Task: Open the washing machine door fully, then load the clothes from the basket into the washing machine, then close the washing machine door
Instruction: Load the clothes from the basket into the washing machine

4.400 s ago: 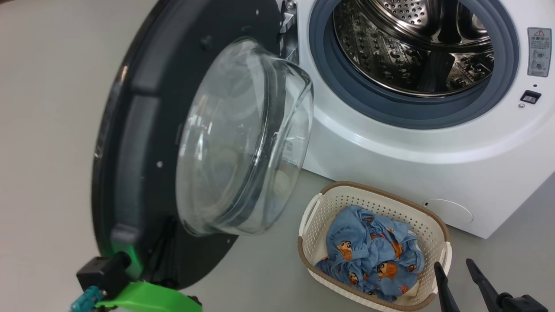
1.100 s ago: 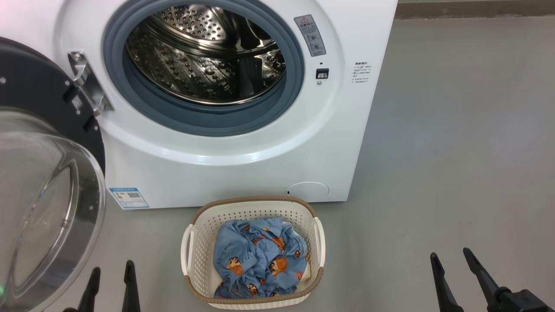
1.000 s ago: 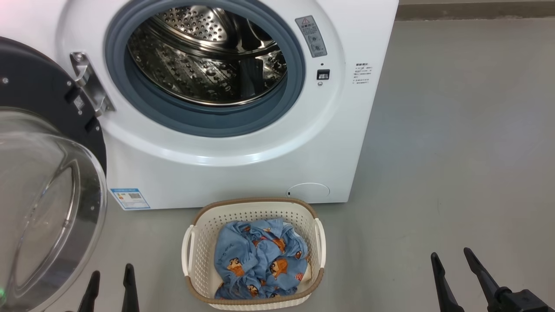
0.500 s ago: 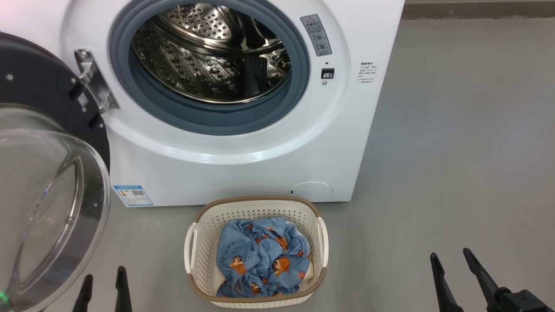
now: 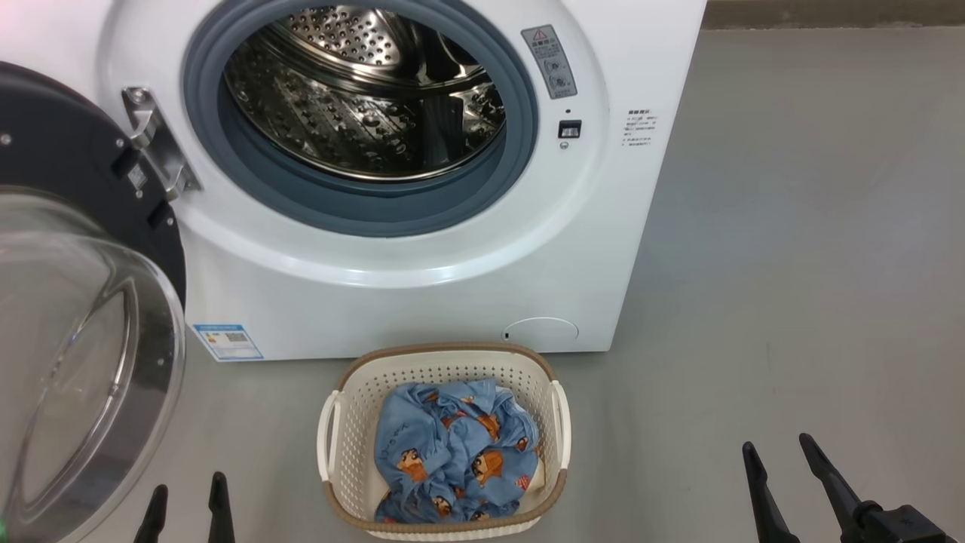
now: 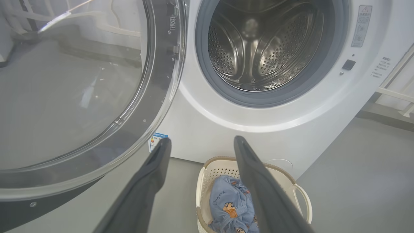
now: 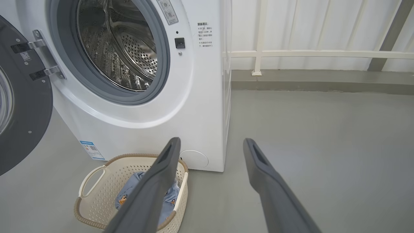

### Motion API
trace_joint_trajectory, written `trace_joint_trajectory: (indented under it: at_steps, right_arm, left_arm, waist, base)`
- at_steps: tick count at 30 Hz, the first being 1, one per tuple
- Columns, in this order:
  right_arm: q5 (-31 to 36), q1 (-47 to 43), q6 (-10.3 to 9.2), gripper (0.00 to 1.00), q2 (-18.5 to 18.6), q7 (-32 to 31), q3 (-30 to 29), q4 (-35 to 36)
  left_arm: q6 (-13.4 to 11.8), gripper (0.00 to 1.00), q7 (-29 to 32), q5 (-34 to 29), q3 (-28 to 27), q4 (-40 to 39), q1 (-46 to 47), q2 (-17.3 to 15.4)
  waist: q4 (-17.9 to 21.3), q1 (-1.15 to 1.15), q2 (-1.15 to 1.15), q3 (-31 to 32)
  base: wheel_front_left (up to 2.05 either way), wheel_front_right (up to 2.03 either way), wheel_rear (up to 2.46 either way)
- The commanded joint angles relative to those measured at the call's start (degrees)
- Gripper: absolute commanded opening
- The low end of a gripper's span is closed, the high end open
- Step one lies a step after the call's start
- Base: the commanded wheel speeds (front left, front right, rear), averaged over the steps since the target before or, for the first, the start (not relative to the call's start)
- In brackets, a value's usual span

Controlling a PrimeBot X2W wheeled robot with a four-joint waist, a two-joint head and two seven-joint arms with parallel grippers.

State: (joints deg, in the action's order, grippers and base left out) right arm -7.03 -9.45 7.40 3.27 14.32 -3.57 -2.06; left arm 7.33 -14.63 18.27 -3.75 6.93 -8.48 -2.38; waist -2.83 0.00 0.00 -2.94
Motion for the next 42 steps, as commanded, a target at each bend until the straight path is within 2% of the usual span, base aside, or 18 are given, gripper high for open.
trace_joint_trajectory:
  at_steps: [1,12,25,37,42]
  right_arm:
    - [0.0,1.4,0.09,1.0,0.5,0.7,1.6,1.3]
    - [0.1,2.1,0.09,1.0,0.4,0.7,1.7,1.2]
    - [0.1,3.2,0.09,1.0,0.2,0.7,2.4,0.9]
    - [-0.4,6.2,0.09,1.0,-0.3,0.7,3.7,1.1]
    - [-2.5,9.3,0.09,1.0,-0.4,0.7,5.3,1.1]
  left_arm:
    - [0.1,1.0,-0.4,-0.5,-1.6,-1.0,1.8,-0.5]
    - [-0.5,1.0,-0.4,-0.4,-1.8,-1.8,2.4,-0.5]
    - [-0.3,1.0,-0.4,-0.2,-1.2,-2.3,2.9,-0.5]
    - [0.0,1.0,-0.4,0.0,2.4,-2.9,6.2,-0.5]
    - [0.1,1.0,-0.4,0.8,5.6,3.0,10.4,-1.0]
  waist:
    - [0.0,0.0,0.0,-0.1]
    - [-0.3,0.0,0.0,-1.5]
    - [0.4,0.0,0.0,-2.6]
    - [4.9,0.0,0.0,-9.4]
    - [8.7,0.0,0.0,-15.6]
  base:
    - [1.17,-1.17,0.0]
    - [1.16,-1.16,0.0]
    - [0.07,-0.07,0.0]
    - [0.0,0.0,0.0]
    - [0.0,0.0,0.0]
